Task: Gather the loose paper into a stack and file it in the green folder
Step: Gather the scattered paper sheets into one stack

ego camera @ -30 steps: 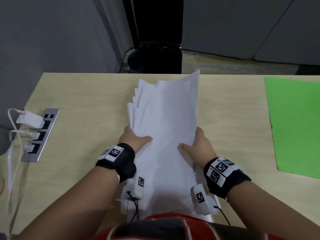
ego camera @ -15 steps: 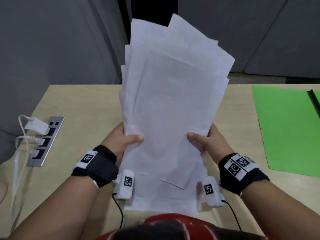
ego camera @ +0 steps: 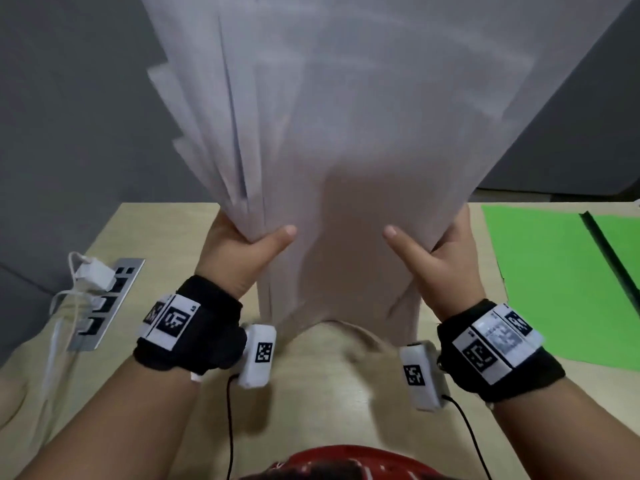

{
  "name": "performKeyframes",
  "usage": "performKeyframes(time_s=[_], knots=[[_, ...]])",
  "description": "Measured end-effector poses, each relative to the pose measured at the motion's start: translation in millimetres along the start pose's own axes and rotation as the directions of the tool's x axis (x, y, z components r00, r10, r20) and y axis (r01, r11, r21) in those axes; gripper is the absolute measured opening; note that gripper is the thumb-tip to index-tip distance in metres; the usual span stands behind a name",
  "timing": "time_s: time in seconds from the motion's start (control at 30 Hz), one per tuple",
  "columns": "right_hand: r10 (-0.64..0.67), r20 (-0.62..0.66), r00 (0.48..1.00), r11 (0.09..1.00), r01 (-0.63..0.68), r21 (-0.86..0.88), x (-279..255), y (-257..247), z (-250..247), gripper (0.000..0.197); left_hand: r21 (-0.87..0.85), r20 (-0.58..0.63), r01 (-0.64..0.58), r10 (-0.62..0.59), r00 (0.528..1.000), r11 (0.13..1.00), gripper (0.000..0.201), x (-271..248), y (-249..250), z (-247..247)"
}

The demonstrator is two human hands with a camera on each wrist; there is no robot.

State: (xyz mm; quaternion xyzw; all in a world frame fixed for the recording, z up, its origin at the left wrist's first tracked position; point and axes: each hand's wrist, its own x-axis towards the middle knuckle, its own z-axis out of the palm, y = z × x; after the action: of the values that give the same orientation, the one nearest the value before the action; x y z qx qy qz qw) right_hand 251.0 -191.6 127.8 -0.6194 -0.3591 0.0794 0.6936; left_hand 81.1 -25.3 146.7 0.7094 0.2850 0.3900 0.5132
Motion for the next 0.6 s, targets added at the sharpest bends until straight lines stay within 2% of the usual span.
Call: performKeyframes(time_s=[0.1,0.17,0.23,0.3,0.37,0.43,0.5,0.57,0.6], knots=[[0.089,0.094,0.992,0.996,-0.085,-0.041,-3.3,5.2,3.2,0.064,-0.013,0.097,0.015,-0.013,0.995,1.000,0.037,-5.4,-2.3,5.3],[0.114,0.116,0.987,0.986,-0.099,-0.131,-5.4,10.2,6.5,0.054,0.030,0.121,0.032,-0.036,0.992,0.999,0.035,-6.4,-3.3,8.5],[0.111,0.066,0.992,0.983,-0.100,-0.157,-6.9,9.9,8.8,0.041,0.057,0.079,0.033,-0.038,0.996,0.998,0.022,-6.7,-2.6,8.4],[0.069,-0.010,0.998,0.994,-0.069,-0.087,-6.9,4.5,8.6,0.036,0.041,0.013,-0.012,0.011,1.000,0.999,0.018,-6.9,2.4,5.2],[-0.018,-0.062,0.998,1.000,0.018,-0.003,-6.5,-4.9,6.1,0.038,-0.009,-0.016,-0.101,0.101,0.995,0.995,0.024,-6.2,9.6,-1.6],[-0.028,-0.034,0.999,0.997,0.031,0.075,-6.7,-9.2,4.3,0.051,-0.046,0.034,-0.145,0.146,0.989,0.988,0.038,-5.1,11.0,-7.3],[0.048,0.019,0.999,0.996,-0.049,0.071,-6.0,-7.1,6.0,0.060,-0.016,0.112,-0.098,0.099,0.989,0.995,0.049,-5.5,6.4,-7.3],[0.080,0.034,0.996,0.996,-0.079,-0.027,-5.8,-3.6,10.4,0.049,0.048,0.132,-0.040,0.033,0.991,0.998,0.050,-6.7,0.7,-4.1],[0.056,0.026,0.998,0.996,-0.054,-0.070,-5.5,-3.1,12.0,0.041,0.068,0.121,-0.034,0.026,0.992,0.997,0.044,-7.1,0.7,-2.4]])
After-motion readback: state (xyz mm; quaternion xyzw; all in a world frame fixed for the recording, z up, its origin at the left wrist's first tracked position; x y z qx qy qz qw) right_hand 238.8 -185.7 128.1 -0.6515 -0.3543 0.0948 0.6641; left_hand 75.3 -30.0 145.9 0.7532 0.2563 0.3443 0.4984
